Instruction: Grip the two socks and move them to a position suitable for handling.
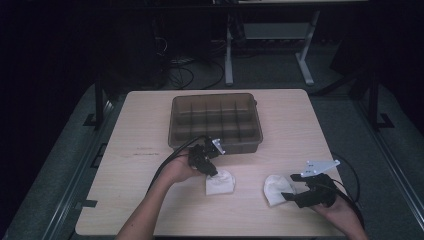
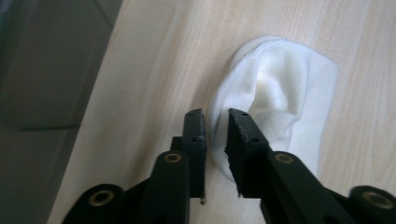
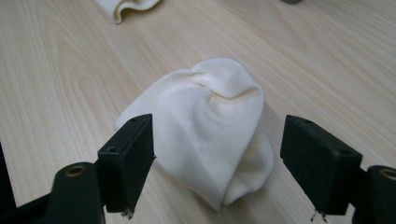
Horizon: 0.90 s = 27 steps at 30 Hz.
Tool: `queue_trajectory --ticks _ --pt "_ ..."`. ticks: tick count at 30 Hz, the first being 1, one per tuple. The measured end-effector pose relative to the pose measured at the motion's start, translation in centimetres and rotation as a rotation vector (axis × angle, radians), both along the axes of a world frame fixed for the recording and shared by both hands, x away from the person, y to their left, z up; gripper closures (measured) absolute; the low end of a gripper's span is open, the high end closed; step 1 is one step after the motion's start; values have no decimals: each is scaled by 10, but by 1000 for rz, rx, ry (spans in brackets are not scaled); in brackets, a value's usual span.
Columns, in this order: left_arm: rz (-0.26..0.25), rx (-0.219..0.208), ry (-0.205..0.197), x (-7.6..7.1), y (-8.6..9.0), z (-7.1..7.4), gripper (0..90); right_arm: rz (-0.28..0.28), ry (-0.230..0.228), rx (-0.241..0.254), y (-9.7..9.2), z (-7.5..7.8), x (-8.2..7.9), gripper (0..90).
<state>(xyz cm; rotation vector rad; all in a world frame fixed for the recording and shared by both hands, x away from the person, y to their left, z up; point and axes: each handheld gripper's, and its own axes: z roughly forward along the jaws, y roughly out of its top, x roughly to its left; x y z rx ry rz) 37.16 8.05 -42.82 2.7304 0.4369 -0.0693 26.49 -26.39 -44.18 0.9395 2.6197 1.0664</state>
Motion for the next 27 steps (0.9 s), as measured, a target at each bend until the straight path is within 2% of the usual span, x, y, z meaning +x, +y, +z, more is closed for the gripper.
queue_trajectory --ticks 4,6,12,17,20,27 --pt "-7 0 5 1 0 -1 816 -8 1 7 -1 1 0 254" --pt "-14 -11 5 2 2 1 874 -6 5 9 -1 0 0 254" --pt "-19 -29 -11 0 5 8 887 -6 3 3 -1 0 0 254" --pt "-41 -41 -34 -6 6 21 887 -8 0 6 -2 1 0 254" --pt "-71 -51 -53 -11 4 32 886 -10 0 6 -2 1 -1 254" --pt "-101 -61 -77 -25 2 45 887 -17 -6 16 -3 3 0 254"
